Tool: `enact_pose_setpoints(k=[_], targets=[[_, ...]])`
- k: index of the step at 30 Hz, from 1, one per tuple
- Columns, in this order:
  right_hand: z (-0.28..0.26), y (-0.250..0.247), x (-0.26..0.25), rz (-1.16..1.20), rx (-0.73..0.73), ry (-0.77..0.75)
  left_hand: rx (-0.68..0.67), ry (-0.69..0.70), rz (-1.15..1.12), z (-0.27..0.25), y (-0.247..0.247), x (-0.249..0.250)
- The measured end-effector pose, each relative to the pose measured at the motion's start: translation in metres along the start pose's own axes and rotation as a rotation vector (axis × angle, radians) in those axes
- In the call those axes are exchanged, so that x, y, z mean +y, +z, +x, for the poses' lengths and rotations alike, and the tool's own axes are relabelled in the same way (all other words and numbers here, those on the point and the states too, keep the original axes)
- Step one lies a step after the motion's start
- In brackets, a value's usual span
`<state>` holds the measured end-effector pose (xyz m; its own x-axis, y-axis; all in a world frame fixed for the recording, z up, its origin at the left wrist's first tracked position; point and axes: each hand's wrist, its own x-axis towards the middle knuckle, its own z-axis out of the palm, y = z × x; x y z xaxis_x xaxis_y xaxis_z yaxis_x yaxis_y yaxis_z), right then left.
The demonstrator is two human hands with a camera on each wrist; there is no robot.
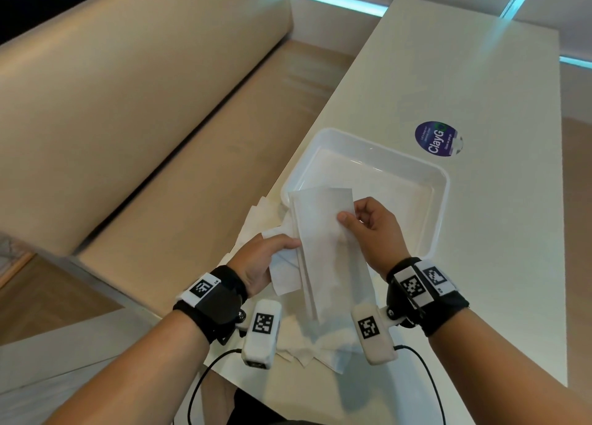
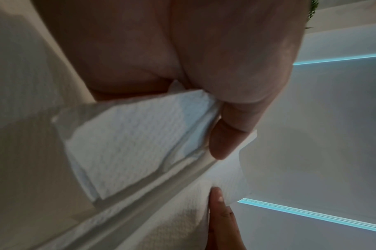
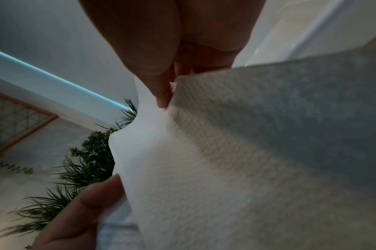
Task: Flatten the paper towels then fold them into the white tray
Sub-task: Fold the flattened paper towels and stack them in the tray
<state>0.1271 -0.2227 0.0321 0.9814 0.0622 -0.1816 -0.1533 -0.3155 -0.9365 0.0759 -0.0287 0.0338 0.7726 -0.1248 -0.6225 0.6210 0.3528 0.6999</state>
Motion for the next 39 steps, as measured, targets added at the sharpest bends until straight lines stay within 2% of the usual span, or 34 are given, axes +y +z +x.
enact_pose_setpoints(k=[5, 7, 10, 13, 15, 17, 20, 22, 24, 31, 35, 39], targets=[[-0.001, 0.0, -0.001, 0.046, 0.013, 0.042, 0.007, -0.012, -0.022, 0.005, -0.001, -0.002], [-0.001, 0.001, -0.003, 0.056, 0.019, 0.056, -0.03, -0.006, -0.018, 0.003, 0.0, -0.002], [-0.001, 0.002, -0.003, 0.052, 0.02, 0.066, -0.11, 0.049, 0.009, 0.001, 0.003, -0.002], [-0.002, 0.002, -0.001, -0.003, 0.024, 0.082, -0.102, 0.08, 0.042, 0.001, 0.005, -0.003], [-0.003, 0.0, -0.007, -0.108, 0.035, 0.011, -0.084, 0.076, 0.046, 0.002, 0.004, -0.003], [0.0, -0.004, -0.022, -0.223, -0.003, -0.161, -0.083, 0.071, 0.055, 0.002, 0.003, -0.003], [0.015, -0.007, -0.053, -0.489, -0.228, -0.377, -0.1, 0.051, 0.07, 0.004, 0.002, -0.004], [0.026, -0.006, -0.069, -0.617, -0.383, -0.397, -0.114, 0.044, 0.088, 0.005, 0.003, -0.004], [0.033, -0.007, -0.076, -0.663, -0.461, -0.378, -0.114, 0.04, 0.084, 0.006, 0.002, -0.004], [0.038, -0.006, -0.073, -0.692, -0.49, -0.452, -0.106, 0.026, 0.083, 0.013, -0.006, -0.002], [0.04, -0.003, -0.067, -0.684, -0.456, -0.534, -0.107, 0.011, 0.096, 0.018, -0.01, -0.003], [0.041, -0.004, -0.067, -0.618, -0.423, -0.556, -0.124, 0.002, 0.085, 0.019, -0.013, -0.002]])
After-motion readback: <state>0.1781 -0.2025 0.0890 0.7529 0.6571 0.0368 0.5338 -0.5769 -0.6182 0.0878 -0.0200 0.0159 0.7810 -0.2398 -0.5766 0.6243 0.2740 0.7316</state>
